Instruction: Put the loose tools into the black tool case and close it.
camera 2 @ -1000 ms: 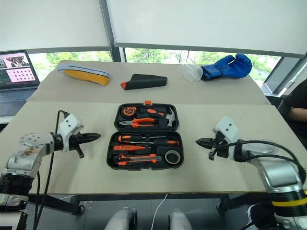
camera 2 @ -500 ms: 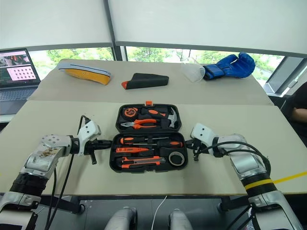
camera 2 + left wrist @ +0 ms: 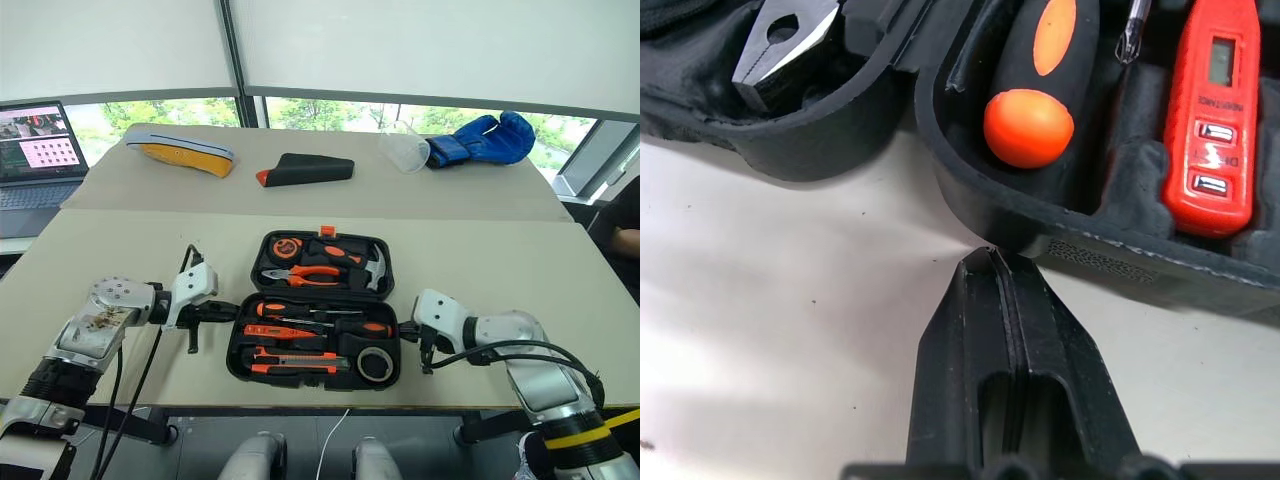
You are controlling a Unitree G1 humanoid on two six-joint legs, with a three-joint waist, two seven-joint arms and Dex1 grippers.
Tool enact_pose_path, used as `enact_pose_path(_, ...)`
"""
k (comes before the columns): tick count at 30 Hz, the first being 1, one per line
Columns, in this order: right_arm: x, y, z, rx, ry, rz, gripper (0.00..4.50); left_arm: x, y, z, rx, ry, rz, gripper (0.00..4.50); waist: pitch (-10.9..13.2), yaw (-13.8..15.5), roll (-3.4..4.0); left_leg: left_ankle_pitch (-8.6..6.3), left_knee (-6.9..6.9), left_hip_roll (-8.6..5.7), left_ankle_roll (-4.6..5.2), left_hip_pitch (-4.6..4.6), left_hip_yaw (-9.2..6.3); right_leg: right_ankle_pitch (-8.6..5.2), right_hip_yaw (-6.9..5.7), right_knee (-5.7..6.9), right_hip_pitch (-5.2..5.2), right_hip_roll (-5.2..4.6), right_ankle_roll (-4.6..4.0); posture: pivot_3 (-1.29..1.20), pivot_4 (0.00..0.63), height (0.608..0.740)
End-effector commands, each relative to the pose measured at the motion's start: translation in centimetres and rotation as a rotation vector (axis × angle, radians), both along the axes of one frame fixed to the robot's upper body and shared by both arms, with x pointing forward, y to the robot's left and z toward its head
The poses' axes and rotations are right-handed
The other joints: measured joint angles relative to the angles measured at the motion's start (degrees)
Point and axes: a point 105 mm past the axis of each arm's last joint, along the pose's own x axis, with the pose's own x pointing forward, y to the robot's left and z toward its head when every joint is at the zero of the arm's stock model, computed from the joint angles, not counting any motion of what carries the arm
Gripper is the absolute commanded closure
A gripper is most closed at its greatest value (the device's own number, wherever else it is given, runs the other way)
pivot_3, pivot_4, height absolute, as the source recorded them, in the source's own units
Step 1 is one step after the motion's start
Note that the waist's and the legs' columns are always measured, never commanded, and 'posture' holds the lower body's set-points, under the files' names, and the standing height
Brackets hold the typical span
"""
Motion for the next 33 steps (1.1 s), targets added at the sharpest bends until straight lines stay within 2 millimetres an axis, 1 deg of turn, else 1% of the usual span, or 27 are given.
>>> enact_pose_path(1, 0.2, -2.2, 2.0, 0.01, -0.046, -0.11, 4.2, -0.6, 1.8, -0.8, 0.051, 0.072, 0.031, 4.5, 0.0, -0.08, 0.0, 0.0, 0.0, 0.01, 0.0, 0.01, 0.0, -0.01, 0.0, 0.01, 0.0, 0.0, -0.01, 0.0, 0.15, 0.74)
enact_pose_path(3, -0.1, -3.5, 3.1, 0.044, -0.031, -0.172, 3.62, 0.1, 3.6, -0.3, 0.025, 0.101, 0.138, 3.96, 0.0, -0.17, 0.0, 0.0, 0.01, 0.01, 0.0, 0.01, 0.0, 0.0, 0.0, 0.02, 0.0, 0.0, -0.01, 0.0, 0.15, 0.74)
enact_pose_path(5, 0.0, -4.2, 4.4, 0.114, -0.012, -0.241, 3.04, 1.1, 4.2, 0.9, -0.074, 0.146, 0.243, 3.45, 0.0, -0.43, 0.0, 0.0, 0.01, 0.02, 0.0, 0.06, 0.0, 0.01, 0.01, 0.07, 0.02, 0.01, 0.01, 0.0, 0.15, 0.74)
enact_pose_path(6, 0.6, -4.4, 5.4, 0.189, 0.002, -0.297, 2.61, 2.6, 4.3, 1.9, -0.176, 0.198, 0.358, 3.03, 0.0, -0.62, 0.0, 0.0, 0.01, 0.04, 0.0, 0.13, 0.0, -0.01, 0.0, 0.16, 0.02, 0.02, 0.04, 0.0, 0.15, 0.74)
enact_pose_path(7, 1.0, -4.4, 6.2, 0.255, 0.022, -0.339, 2.34, 3.6, 4.4, 2.7, -0.264, 0.256, 0.446, 2.73, 0.03, -0.82, -0.06, 0.01, 0.01, 0.06, 0.01, 0.18, 0.0, -0.05, 0.0, 0.17, 0.03, 0.05, 0.08, 0.0, 0.15, 0.74)
enact_pose_path(9, 1.8, -4.2, 7.1, 0.35, 0.067, -0.389, 1.7, 4.8, 3.9, 3.6, -0.373, 0.354, 0.53, 2.12, 0.14, -1.06, -0.22, 0.03, 0.04, 0.07, 0.04, 0.22, -0.05, 0.01, -0.01, 0.28, 0.01, 0.11, -0.03, 0.0, 0.15, 0.74)
enact_pose_path(10, 2.2, -4.0, 7.3, 0.379, 0.087, -0.402, 1.32, 5.0, 3.7, 3.8, -0.4, 0.384, 0.541, 1.67, 0.15, -1.19, -0.25, 0.05, 0.04, 0.07, 0.07, 0.21, -0.08, 0.1, -0.01, 0.26, -0.01, 0.13, -0.11, 0.0, 0.15, 0.74)
enact_pose_path(13, 3.8, -2.4, 8.0, 0.504, 0.185, -0.437, 0.28, 5.9, 1.8, 4.6, -0.468, 0.467, 0.543, 0.69, 0.15, -1.65, -0.25, 0.09, 0.09, 0.03, 0.09, 0.3, -0.11, 0.28, 0.0, 0.22, 0.08, 0.11, -0.11, 0.0, 0.15, 0.74)
enact_pose_path(14, 4.1, -2.0, 8.1, 0.528, 0.208, -0.444, 0.02, 6.1, 1.4, 4.8, -0.478, 0.483, 0.546, 0.35, 0.15, -1.64, -0.25, 0.1, 0.09, 0.02, 0.09, 0.3, -0.11, 0.3, 0.01, 0.22, 0.07, 0.1, -0.13, 0.0, 0.15, 0.74)
enact_pose_path(15, 4.8, -1.6, 8.1, 0.546, 0.228, -0.459, 0.0, 6.5, 0.7, 5.1, -0.496, 0.501, 0.556, 0.06, 0.15, -1.72, -0.25, 0.1, 0.08, 0.02, 0.1, 0.29, -0.11, 0.29, 0.0, 0.22, 0.08, 0.09, -0.13, 0.0, 0.15, 0.74)
enact_pose_path(17, 5.7, -1.1, 7.9, 0.557, 0.259, -0.485, 0.0, 7.2, -0.3, 5.5, -0.521, 0.529, 0.573, 0.06, 0.16, -1.62, -0.25, 0.16, 0.09, 0.02, 0.13, 0.19, -0.11, 0.31, 0.01, 0.24, -0.02, 0.12, -0.13, 0.0, 0.15, 0.74)
enact_pose_path(18, 6.2, -0.8, 7.6, 0.555, 0.276, -0.499, 0.0, 7.6, -0.8, 5.7, -0.534, 0.539, 0.579, 0.06, 0.16, -1.58, -0.25, 0.19, 0.08, 0.02, 0.12, 0.14, -0.11, 0.48, 0.01, 0.24, -0.05, 0.13, 0.17, 0.0, 0.15, 0.74)
enact_pose_path(20, 7.4, -0.4, 6.6, 0.544, 0.317, -0.546, 0.0, 8.2, -2.2, 6.3, -0.562, 0.562, 0.582, 0.06, 0.16, -1.49, -0.25, 0.21, 0.08, 0.02, 0.11, 0.1, -0.11, 0.48, 0.01, 0.22, -0.06, 0.14, 0.25, 0.0, 0.15, 0.74)
enact_pose_path(22, 8.6, -0.2, 6.1, 0.562, 0.352, -0.591, 0.0, 8.6, -3.2, 6.6, -0.578, 0.575, 0.586, 0.06, 0.16, -1.39, -0.25, 0.21, 0.08, 0.0, 0.11, 0.02, -0.12, 0.44, 0.02, 0.18, -0.05, 0.14, 0.22, 0.0, 0.15, 0.74)
enact_pose_path(26, 10.5, -0.3, 5.9, 0.592, 0.367, -0.654, 0.0, 8.8, -3.4, 6.6, -0.585, 0.579, 0.588, 0.06, 0.16, -1.04, -0.24, 0.2, 0.04, -0.09, 0.1, -0.17, -0.12, 0.48, 0.04, 0.11, -0.12, 0.06, 0.14, 0.0, 0.15, 0.74)
enact_pose_path(27, 10.8, -0.3, 5.8, 0.595, 0.37, -0.666, 0.0, 8.9, -3.3, 6.6, -0.59, 0.577, 0.594, 0.3, 0.16, -1.04, -0.24, 0.2, 0.03, -0.1, 0.1, -0.25, -0.13, 0.47, 0.04, 0.07, -0.16, 0.05, 0.15, 0.0, 0.15, 0.74)
enact_pose_path(28, 11.1, -0.2, 5.7, 0.596, 0.372, -0.673, 0.26, 8.9, -3.2, 6.5, -0.59, 0.573, 0.597, 0.58, 0.16, -1.05, -0.24, 0.2, 0.03, -0.1, 0.1, -0.38, -0.12, 0.48, 0.04, 0.01, -0.26, 0.04, 0.16, 0.0, 0.15, 0.74)
enact_pose_path(29, 11.3, -0.2, 5.7, 0.592, 0.372, -0.677, 0.52, 8.9, -3.1, 6.4, -0.589, 0.571, 0.598, 0.76, 0.16, -1.06, -0.24, 0.2, 0.03, -0.1, 0.1, -0.43, -0.13, 0.49, 0.03, -0.01, -0.29, 0.04, 0.17, 0.0, 0.15, 0.74)
enact_pose_path(30, 11.5, -0.2, 5.6, 0.59, 0.371, -0.681, 0.78, 8.9, -3.1, 6.4, -0.588, 0.57, 0.599, 1.22, 0.16, -1.04, -0.24, 0.2, 0.03, -0.11, 0.1, -0.46, -0.13, 0.49, 0.03, -0.04, -0.3, 0.03, 0.18, 0.0, 0.15, 0.74)
enact_pose_path(32, 11.6, -0.1, 5.6, 0.591, 0.368, -0.682, 1.41, 8.9, -2.9, 6.3, -0.587, 0.571, 0.599, 1.83, 0.16, -1.01, -0.24, 0.2, 0.03, -0.13, 0.09, -0.52, -0.16, 0.49, 0.01, -0.05, -0.32, 0.03, 0.19, 0.0, 0.15, 0.74)
enact_pose_path(33, 11.7, -0.1, 5.7, 0.594, 0.368, -0.68, 1.77, 8.9, -2.9, 6.3, -0.586, 0.569, 0.6, 2.24, 0.16, -1.01, -0.24, 0.2, 0.03, -0.13, 0.09, -0.52, -0.16, 0.49, 0.01, -0.06, -0.32, 0.02, 0.19, 0.0, 0.15, 0.74)
